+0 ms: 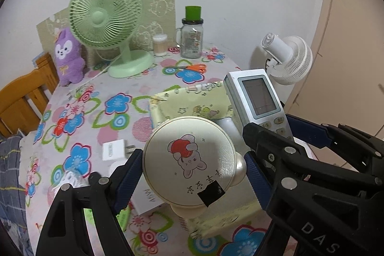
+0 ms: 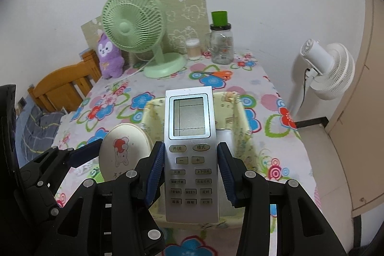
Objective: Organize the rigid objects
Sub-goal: 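Carry the remote and round container together into the yellow fabric basket, then open both tools to release remote and container onto the white box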
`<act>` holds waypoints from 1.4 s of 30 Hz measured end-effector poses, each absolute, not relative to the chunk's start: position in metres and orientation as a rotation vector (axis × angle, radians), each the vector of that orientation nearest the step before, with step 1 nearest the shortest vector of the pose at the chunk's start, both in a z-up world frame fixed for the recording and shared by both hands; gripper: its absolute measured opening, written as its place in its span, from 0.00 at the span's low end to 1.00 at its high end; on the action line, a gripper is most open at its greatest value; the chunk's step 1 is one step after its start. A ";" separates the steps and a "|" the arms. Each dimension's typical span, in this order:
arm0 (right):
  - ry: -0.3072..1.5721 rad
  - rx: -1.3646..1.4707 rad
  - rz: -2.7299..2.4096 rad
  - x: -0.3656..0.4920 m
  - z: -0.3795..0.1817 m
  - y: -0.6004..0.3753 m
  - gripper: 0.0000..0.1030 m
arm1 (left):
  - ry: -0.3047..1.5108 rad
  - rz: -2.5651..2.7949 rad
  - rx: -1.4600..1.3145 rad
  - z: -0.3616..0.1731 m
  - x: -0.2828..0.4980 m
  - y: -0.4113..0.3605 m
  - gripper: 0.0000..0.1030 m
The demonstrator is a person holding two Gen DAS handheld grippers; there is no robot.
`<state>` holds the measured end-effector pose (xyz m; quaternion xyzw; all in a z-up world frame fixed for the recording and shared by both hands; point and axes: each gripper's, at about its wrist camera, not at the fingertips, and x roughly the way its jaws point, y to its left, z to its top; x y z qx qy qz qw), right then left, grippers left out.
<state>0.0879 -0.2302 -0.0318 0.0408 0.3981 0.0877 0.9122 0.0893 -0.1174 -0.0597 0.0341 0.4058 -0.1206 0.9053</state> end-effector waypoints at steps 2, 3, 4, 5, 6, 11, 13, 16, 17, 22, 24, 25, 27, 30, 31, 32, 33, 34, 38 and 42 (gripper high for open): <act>0.835 0.084 0.171 0.093 -0.037 -0.235 0.46 | 0.852 -0.260 0.072 -0.064 0.093 -0.123 0.82; 0.847 0.085 0.167 0.097 -0.040 -0.238 0.47 | 0.861 -0.265 0.072 -0.067 0.095 -0.126 0.82; 0.855 0.086 0.163 0.099 -0.043 -0.240 0.47 | 0.870 -0.267 0.074 -0.069 0.097 -0.129 0.82; 0.864 0.086 0.161 0.101 -0.046 -0.241 0.47 | 0.879 -0.268 0.077 -0.072 0.099 -0.131 0.82; 0.876 0.087 0.158 0.104 -0.050 -0.243 0.47 | 0.886 -0.268 0.078 -0.074 0.101 -0.133 0.82; 0.918 0.100 0.163 0.114 -0.064 -0.247 0.46 | 0.898 -0.249 0.104 -0.083 0.106 -0.138 0.82; 0.918 0.091 0.151 0.116 -0.066 -0.247 0.46 | 0.894 -0.246 0.116 -0.083 0.105 -0.141 0.82; 0.918 0.076 0.138 0.118 -0.066 -0.247 0.47 | 0.894 -0.244 0.133 -0.084 0.106 -0.143 0.82; 0.923 0.081 0.137 0.118 -0.067 -0.248 0.47 | 0.893 -0.245 0.136 -0.085 0.106 -0.144 0.83; 0.939 0.086 0.135 0.120 -0.072 -0.250 0.47 | 0.887 -0.247 0.164 -0.086 0.105 -0.150 0.89; 0.941 0.084 0.133 0.121 -0.072 -0.250 0.47 | 0.887 -0.250 0.166 -0.087 0.105 -0.150 0.94; 0.941 0.081 0.133 0.121 -0.072 -0.249 0.47 | 0.892 -0.254 0.166 -0.087 0.105 -0.151 0.94; 0.936 0.073 0.135 0.119 -0.071 -0.248 0.48 | 0.893 -0.255 0.168 -0.088 0.104 -0.151 0.95; 0.938 0.080 0.132 0.118 -0.070 -0.249 0.53 | 0.893 -0.252 0.172 -0.087 0.103 -0.152 0.96; 0.937 0.083 0.138 0.117 -0.070 -0.249 0.57 | 0.894 -0.252 0.171 -0.087 0.102 -0.152 0.96; 0.935 0.088 0.143 0.116 -0.069 -0.249 0.58 | 0.896 -0.253 0.168 -0.087 0.102 -0.151 0.97; 0.931 0.091 0.147 0.114 -0.068 -0.249 0.59 | 0.900 -0.256 0.163 -0.087 0.102 -0.150 0.97; 0.928 0.092 0.147 0.113 -0.067 -0.248 0.62 | 0.902 -0.257 0.159 -0.086 0.102 -0.149 0.97; 0.910 0.093 0.149 0.107 -0.062 -0.247 0.71 | 0.904 -0.265 0.143 -0.083 0.097 -0.146 0.98; 0.879 0.080 0.126 0.099 -0.055 -0.246 0.83 | 0.890 -0.262 0.144 -0.078 0.091 -0.145 0.98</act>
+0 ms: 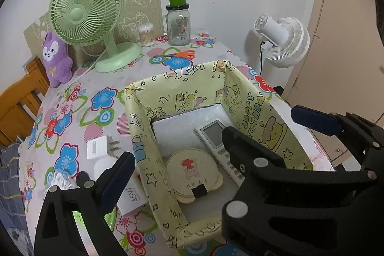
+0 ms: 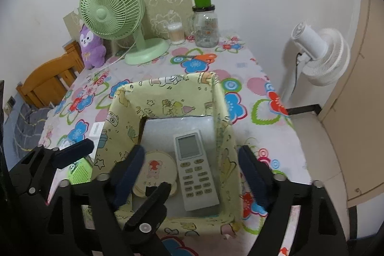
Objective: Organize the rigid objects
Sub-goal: 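Open both tools to release remote and container onto the white box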
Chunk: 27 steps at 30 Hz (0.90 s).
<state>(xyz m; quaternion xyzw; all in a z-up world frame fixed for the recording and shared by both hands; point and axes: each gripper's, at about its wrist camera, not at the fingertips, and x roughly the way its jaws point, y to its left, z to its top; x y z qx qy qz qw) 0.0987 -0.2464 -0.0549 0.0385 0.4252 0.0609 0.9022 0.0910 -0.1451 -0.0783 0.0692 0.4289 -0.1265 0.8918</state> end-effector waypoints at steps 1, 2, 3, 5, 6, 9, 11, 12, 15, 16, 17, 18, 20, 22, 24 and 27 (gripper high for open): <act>0.875 0.080 0.126 0.096 -0.053 -0.246 0.83 | 0.888 -0.262 0.143 -0.077 0.089 -0.145 0.98; 0.874 0.081 0.125 0.094 -0.052 -0.246 0.84 | 0.886 -0.261 0.143 -0.076 0.088 -0.144 0.98; 0.871 0.083 0.123 0.093 -0.051 -0.246 0.84 | 0.883 -0.261 0.142 -0.075 0.086 -0.144 0.98; 0.864 0.081 0.119 0.089 -0.049 -0.246 0.86 | 0.879 -0.261 0.141 -0.073 0.083 -0.144 0.98; 0.859 0.081 0.116 0.088 -0.048 -0.246 0.88 | 0.877 -0.262 0.137 -0.072 0.081 -0.143 0.98; 0.843 0.072 0.105 0.081 -0.043 -0.244 0.91 | 0.879 -0.282 0.117 -0.069 0.078 -0.140 0.98; 0.834 0.067 0.100 0.077 -0.040 -0.243 0.93 | 0.877 -0.286 0.110 -0.068 0.075 -0.139 0.98; 0.830 0.066 0.099 0.076 -0.039 -0.243 0.93 | 0.871 -0.281 0.113 -0.066 0.072 -0.138 0.98; 0.812 0.063 0.098 0.069 -0.035 -0.240 0.93 | 0.857 -0.272 0.116 -0.063 0.067 -0.137 0.98; 0.809 0.061 0.098 0.068 -0.034 -0.240 0.93 | 0.853 -0.270 0.116 -0.062 0.065 -0.136 0.98; 0.804 0.059 0.098 0.066 -0.033 -0.239 0.93 | 0.850 -0.269 0.116 -0.061 0.063 -0.135 0.98; 0.800 0.057 0.098 0.064 -0.032 -0.238 0.93 | 0.846 -0.266 0.117 -0.060 0.061 -0.133 0.98; 0.795 0.054 0.098 0.061 -0.029 -0.237 0.93 | 0.841 -0.264 0.116 -0.058 0.058 -0.132 0.98; 0.789 0.047 0.093 0.057 -0.027 -0.234 0.93 | 0.836 -0.261 0.115 -0.056 0.054 -0.130 0.98; 0.780 0.037 0.085 0.053 -0.024 -0.232 0.93 | 0.828 -0.257 0.115 -0.054 0.051 -0.128 0.98; 0.768 0.030 0.080 0.048 -0.021 -0.230 0.93 | 0.817 -0.256 0.114 -0.051 0.045 -0.126 0.98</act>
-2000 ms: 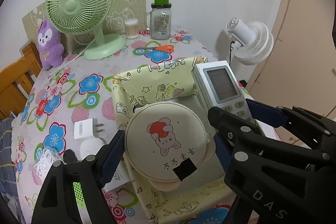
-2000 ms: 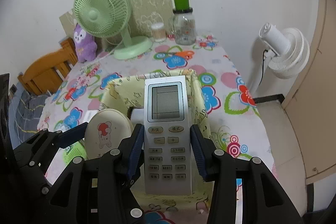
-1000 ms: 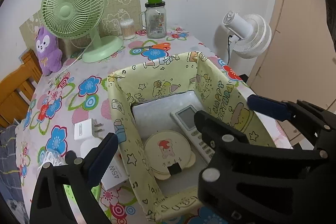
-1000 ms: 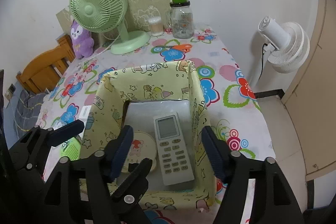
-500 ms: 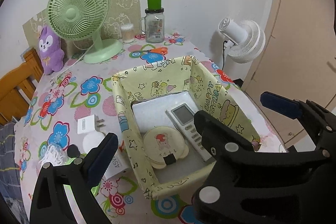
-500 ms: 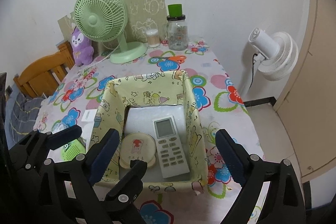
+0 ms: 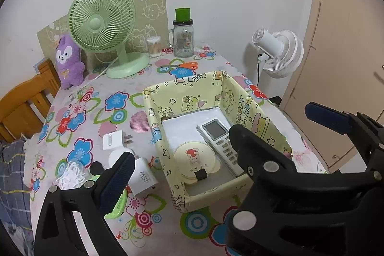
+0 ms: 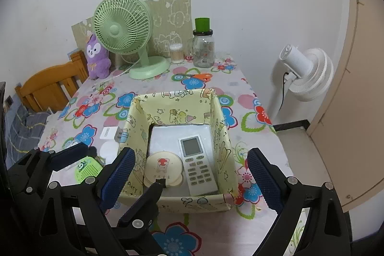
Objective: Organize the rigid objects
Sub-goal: 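Open both tools to release remote and container onto the white box, then lift both tools up and away from the basket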
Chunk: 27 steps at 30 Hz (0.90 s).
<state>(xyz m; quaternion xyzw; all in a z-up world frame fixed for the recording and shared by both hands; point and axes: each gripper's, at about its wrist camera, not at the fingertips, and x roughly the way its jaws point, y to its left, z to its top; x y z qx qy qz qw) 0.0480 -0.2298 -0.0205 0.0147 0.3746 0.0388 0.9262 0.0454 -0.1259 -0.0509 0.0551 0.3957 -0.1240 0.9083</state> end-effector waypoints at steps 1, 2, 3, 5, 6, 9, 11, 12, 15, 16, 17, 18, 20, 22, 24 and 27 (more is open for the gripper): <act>0.764 0.033 0.083 0.046 -0.019 -0.229 0.93 | 0.813 -0.257 0.113 -0.050 0.044 -0.125 0.98; 0.763 0.038 0.086 0.044 -0.019 -0.229 0.93 | 0.810 -0.258 0.112 -0.049 0.042 -0.124 0.98; 0.762 0.042 0.086 0.042 -0.018 -0.229 0.93 | 0.808 -0.259 0.111 -0.048 0.040 -0.123 0.98; 0.757 0.049 0.084 0.039 -0.017 -0.227 0.93 | 0.806 -0.269 0.106 -0.046 0.036 -0.121 0.98; 0.754 0.048 0.087 0.037 -0.016 -0.226 0.93 | 0.804 -0.268 0.105 -0.045 0.035 -0.120 0.98; 0.740 0.037 0.084 0.032 -0.013 -0.221 0.93 | 0.796 -0.259 0.103 -0.043 0.029 -0.117 0.98; 0.727 0.037 0.094 0.026 -0.011 -0.218 0.93 | 0.789 -0.259 0.100 -0.041 0.025 -0.114 0.98; 0.723 0.037 0.098 0.024 -0.010 -0.216 0.93 | 0.786 -0.261 0.098 -0.041 0.023 -0.112 0.98; 0.712 0.038 0.106 0.019 -0.007 -0.211 0.93 | 0.776 -0.257 0.096 -0.038 0.017 -0.107 0.98; 0.709 0.037 0.108 0.017 -0.006 -0.210 0.93 | 0.772 -0.256 0.096 -0.037 0.015 -0.105 0.98; 0.704 0.035 0.108 0.015 -0.006 -0.208 0.93 | 0.768 -0.252 0.095 -0.037 0.013 -0.103 0.98; 0.698 0.033 0.108 0.012 -0.005 -0.206 0.93 | 0.764 -0.250 0.095 -0.036 0.011 -0.102 0.98; 0.689 0.032 0.109 0.008 -0.003 -0.202 0.93 | 0.762 -0.248 0.090 -0.035 0.009 -0.098 0.98; 0.673 0.034 0.109 0.005 -0.001 -0.199 0.93 | 0.764 -0.250 0.081 -0.035 0.006 -0.093 0.98; 0.664 0.025 0.108 0.002 0.001 -0.195 0.93 | 0.760 -0.243 0.078 -0.034 0.004 -0.089 0.98; 0.651 0.015 0.114 -0.004 0.003 -0.190 0.93 | 0.746 -0.236 0.079 -0.033 -0.002 -0.083 0.98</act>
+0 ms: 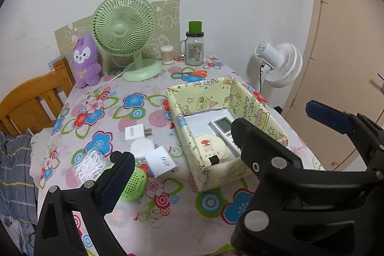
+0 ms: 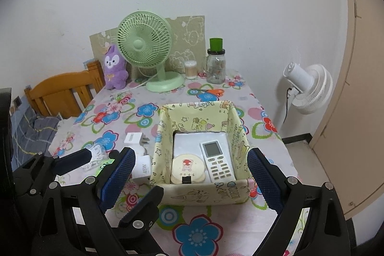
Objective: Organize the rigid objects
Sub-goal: 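Lift both tools up and away from the basket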
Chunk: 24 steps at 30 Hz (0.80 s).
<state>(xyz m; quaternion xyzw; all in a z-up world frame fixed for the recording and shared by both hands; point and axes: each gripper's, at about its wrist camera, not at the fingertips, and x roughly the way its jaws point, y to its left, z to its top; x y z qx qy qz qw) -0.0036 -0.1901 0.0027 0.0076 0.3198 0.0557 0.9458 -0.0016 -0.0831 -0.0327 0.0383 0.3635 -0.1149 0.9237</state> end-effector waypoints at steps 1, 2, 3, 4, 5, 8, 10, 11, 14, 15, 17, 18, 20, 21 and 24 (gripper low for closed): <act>0.647 0.015 0.117 -0.005 0.003 -0.188 0.93 | 0.739 -0.232 0.079 -0.032 -0.004 -0.081 0.98; 0.643 0.013 0.120 -0.007 0.004 -0.186 0.93 | 0.731 -0.224 0.081 -0.031 -0.006 -0.078 0.98; 0.642 0.011 0.124 -0.007 0.004 -0.184 0.93 | 0.724 -0.215 0.083 -0.030 -0.007 -0.076 0.98; 0.643 0.007 0.130 -0.008 0.005 -0.181 0.93 | 0.716 -0.207 0.086 -0.030 -0.009 -0.073 0.99; 0.644 0.004 0.138 -0.008 0.005 -0.178 0.93 | 0.711 -0.201 0.088 -0.029 -0.010 -0.071 1.00; 0.641 0.003 0.144 -0.011 0.005 -0.171 0.93 | 0.703 -0.191 0.084 -0.028 -0.013 -0.062 1.00; 0.645 0.008 0.143 -0.012 0.005 -0.167 0.93 | 0.703 -0.184 0.078 -0.028 -0.014 -0.056 1.00; 0.648 0.013 0.144 -0.012 0.005 -0.165 0.93 | 0.703 -0.183 0.075 -0.029 -0.014 -0.054 1.00; 0.657 0.026 0.141 -0.012 0.002 -0.158 0.93 | 0.703 -0.168 0.077 -0.030 -0.015 -0.046 1.00; 0.658 0.025 0.141 -0.012 0.002 -0.155 0.93 | 0.703 -0.164 0.079 -0.030 -0.015 -0.044 1.00; 0.659 0.020 0.143 -0.012 0.001 -0.150 0.93 | 0.705 -0.158 0.078 -0.031 -0.015 -0.039 1.00; 0.657 0.017 0.145 -0.012 0.000 -0.147 0.93 | 0.706 -0.156 0.076 -0.032 -0.015 -0.036 1.00; 0.647 0.005 0.152 -0.012 0.000 -0.141 0.93 | 0.706 -0.149 0.075 -0.033 -0.015 -0.032 1.00; 0.645 -0.004 0.155 -0.012 -0.001 -0.139 0.93 | 0.705 -0.146 0.076 -0.034 -0.015 -0.030 1.00; 0.632 -0.031 0.149 -0.011 -0.001 -0.129 0.96 | 0.710 -0.141 0.072 -0.036 -0.015 -0.024 1.00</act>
